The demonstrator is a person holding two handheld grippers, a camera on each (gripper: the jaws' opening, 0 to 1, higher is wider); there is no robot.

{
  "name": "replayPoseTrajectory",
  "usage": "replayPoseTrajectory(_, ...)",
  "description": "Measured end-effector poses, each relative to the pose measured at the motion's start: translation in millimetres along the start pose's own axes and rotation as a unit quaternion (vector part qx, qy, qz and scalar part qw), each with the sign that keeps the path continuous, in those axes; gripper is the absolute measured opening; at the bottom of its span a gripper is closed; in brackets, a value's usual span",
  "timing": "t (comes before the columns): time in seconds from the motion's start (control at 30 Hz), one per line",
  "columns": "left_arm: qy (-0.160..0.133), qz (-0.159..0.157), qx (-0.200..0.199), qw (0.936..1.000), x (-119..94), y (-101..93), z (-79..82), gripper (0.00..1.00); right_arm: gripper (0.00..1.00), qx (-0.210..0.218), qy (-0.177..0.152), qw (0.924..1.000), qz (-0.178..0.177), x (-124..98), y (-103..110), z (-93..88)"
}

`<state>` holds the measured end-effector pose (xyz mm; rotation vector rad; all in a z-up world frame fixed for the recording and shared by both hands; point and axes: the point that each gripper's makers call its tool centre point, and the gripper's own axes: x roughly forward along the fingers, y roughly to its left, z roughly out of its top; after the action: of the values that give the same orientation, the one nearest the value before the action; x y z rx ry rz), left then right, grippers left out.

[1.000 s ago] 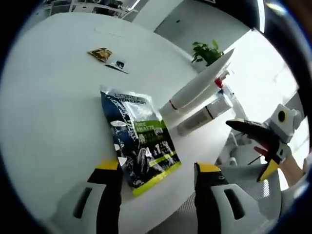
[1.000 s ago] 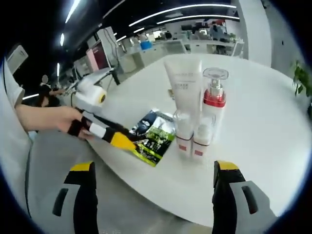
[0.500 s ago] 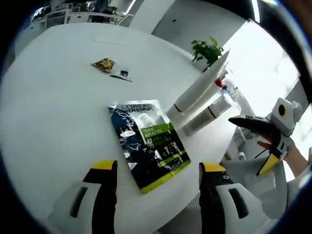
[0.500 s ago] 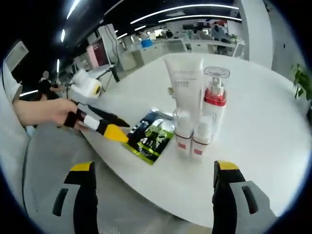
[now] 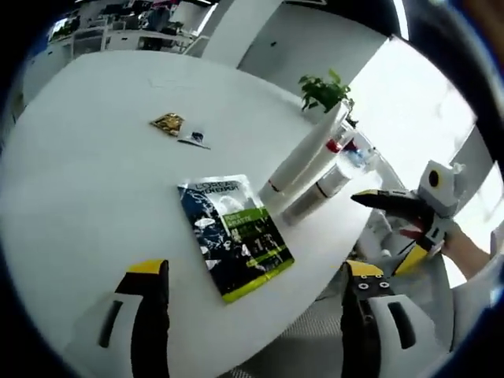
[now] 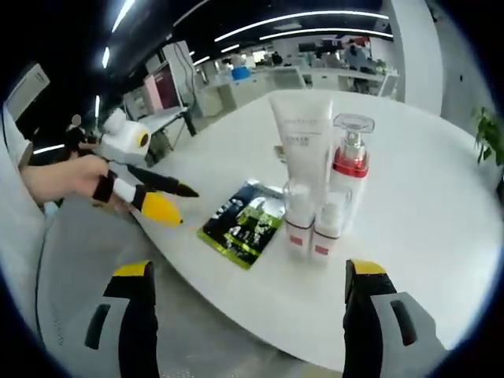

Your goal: Arrange the skincare products in the storage area until every visible bottle or jar stands upright without overlapping.

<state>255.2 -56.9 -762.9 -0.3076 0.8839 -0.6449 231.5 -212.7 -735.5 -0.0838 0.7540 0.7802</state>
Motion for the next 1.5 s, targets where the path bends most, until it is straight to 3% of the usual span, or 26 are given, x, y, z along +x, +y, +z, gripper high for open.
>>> replayPoseTrajectory(0.23, -0.017, 0.008, 0.021, 0.9996, -21, 0.5, 8.5, 0.87, 0.99, -0.001, -0.003, 1.0000, 0.000, -1, 1, 1.7)
replayPoseTrajectory(0.8, -0.030, 0.047, 0.034, 0.9979, -69, 10.5, -16.4, 0.88, 0.99, -0.009, -0.005, 0.9999, 0.002, -2, 4, 2.9)
replayPoseTrajectory(1.17, -0.041, 0.068, 0.044, 0.9959, -86, 15.6, -23.0, 0.93, 0.99, -0.014, -0.011, 0.9998, -0.002, -4, 5, 5.3)
replayPoseTrajectory(1.3, -0.044, 0.067, 0.037, 0.9961, -90, 15.9, -23.7, 0.92, 0.99, -0.001, -0.020, 0.9998, -0.001, -6, 3, 7.5)
replayPoseTrajectory(1.5, -0.063, 0.059, 0.043, 0.9954, -96, 10.2, -19.9, 0.99, 0.99, 0.001, -0.021, 0.9998, 0.003, -5, 4, 8.5)
